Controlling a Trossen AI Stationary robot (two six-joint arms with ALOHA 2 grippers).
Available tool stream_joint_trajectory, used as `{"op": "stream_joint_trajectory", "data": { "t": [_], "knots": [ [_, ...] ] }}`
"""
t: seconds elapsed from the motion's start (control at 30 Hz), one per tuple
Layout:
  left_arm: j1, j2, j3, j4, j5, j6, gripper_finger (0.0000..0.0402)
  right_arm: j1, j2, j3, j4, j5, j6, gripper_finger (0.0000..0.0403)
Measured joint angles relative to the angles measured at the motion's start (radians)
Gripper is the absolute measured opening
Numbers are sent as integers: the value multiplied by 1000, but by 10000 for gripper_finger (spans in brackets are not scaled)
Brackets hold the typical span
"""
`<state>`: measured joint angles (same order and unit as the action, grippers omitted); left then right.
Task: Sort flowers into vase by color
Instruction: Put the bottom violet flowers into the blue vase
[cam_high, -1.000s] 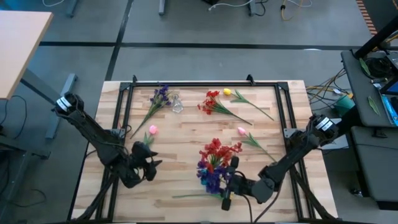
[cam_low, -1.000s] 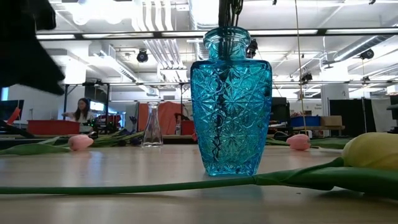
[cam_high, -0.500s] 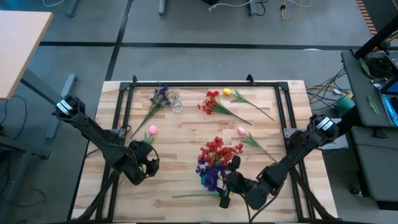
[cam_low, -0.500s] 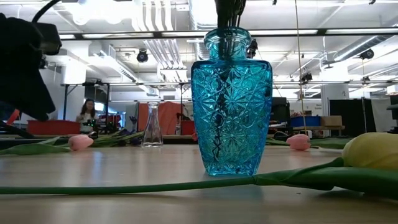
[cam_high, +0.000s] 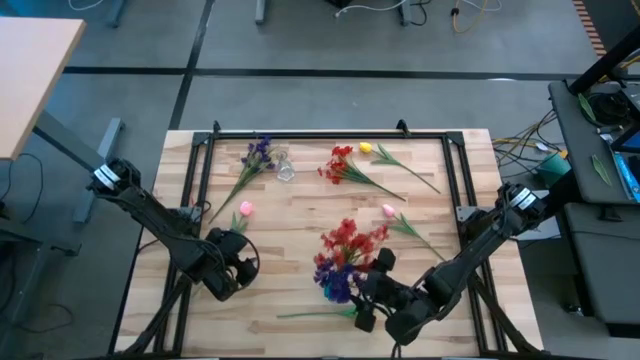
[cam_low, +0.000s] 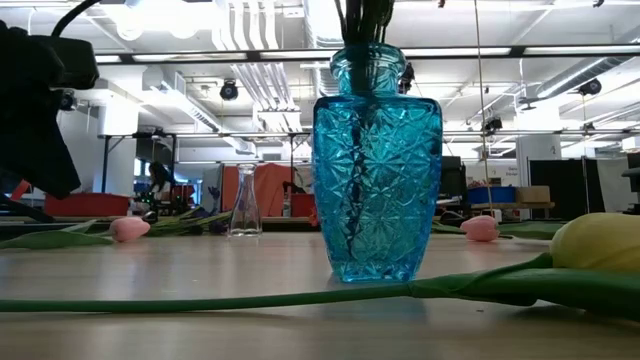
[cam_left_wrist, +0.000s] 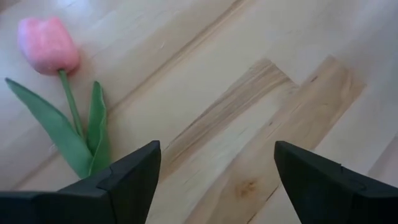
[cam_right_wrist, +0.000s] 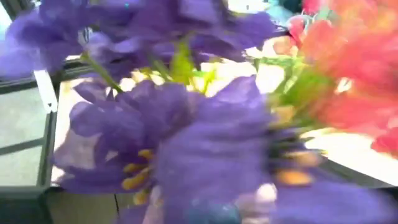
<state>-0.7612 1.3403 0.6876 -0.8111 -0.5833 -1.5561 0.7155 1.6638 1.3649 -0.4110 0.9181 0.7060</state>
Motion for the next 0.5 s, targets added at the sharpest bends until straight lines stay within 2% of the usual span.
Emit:
{"op": "stream_joint_trajectory", "data": {
  "t": [0.23,0.5],
  "knots": [
    [0,3,-2,-48,46,-43,297,0,0,32,-19,-108,20,275],
    [0,38,-2,-54,93,-51,297,5,0,101,-156,-138,73,276]
  ]
}}
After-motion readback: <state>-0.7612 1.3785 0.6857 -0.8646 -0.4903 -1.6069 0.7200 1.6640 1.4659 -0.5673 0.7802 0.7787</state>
